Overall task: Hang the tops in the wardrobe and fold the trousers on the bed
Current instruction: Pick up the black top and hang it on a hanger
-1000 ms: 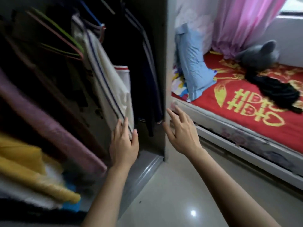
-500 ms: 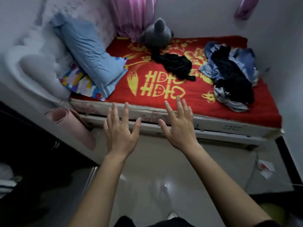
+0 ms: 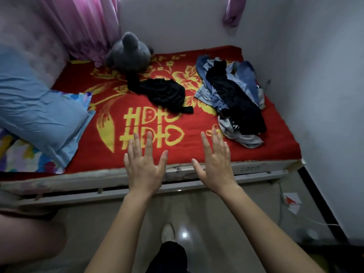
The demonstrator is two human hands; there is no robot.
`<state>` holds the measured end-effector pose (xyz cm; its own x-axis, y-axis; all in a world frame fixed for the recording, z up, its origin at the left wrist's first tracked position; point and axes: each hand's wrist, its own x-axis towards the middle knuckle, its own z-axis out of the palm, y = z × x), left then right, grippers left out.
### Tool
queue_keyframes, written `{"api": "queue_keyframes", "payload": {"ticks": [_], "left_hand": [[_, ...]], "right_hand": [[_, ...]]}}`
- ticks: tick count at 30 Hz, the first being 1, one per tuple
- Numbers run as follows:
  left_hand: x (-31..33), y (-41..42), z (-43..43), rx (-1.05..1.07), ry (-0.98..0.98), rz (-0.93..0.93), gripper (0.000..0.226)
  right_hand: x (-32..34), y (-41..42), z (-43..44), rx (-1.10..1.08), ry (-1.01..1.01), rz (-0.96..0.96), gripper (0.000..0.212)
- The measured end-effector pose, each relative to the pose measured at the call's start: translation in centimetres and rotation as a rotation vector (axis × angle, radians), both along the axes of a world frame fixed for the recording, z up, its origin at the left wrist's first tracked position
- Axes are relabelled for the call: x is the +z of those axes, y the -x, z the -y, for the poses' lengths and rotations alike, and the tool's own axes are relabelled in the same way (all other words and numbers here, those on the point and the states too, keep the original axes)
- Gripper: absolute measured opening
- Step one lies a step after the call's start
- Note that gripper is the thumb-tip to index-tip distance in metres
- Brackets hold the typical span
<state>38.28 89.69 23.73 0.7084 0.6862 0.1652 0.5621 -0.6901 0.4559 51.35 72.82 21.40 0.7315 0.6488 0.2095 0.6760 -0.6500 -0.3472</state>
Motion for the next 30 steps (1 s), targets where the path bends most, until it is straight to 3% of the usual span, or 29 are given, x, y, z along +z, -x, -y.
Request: {"api": "queue_keyframes", "payload": {"ticks": [11,24,30], "left_hand": [[-0.2,-21.8,-14.1,-0.200,-0.017,-0.138,0.076],[-2.8,-42.6,-20.9,-0.103,0.015,-0.261,0.080],[-7.0,-48.9,-25.6,-0.101,0.050,-0.359,0.082]], "right_hand": [[1.1,-19.4,-10.0,-0.164,0.096,-0.058,0.089],[-3.9,-42.3,-20.0,-0.030,0.082,-0.245,0.090],[-7.6,-48.0,-24.3,-0.011,0.094,-0.283,0.088]]}}
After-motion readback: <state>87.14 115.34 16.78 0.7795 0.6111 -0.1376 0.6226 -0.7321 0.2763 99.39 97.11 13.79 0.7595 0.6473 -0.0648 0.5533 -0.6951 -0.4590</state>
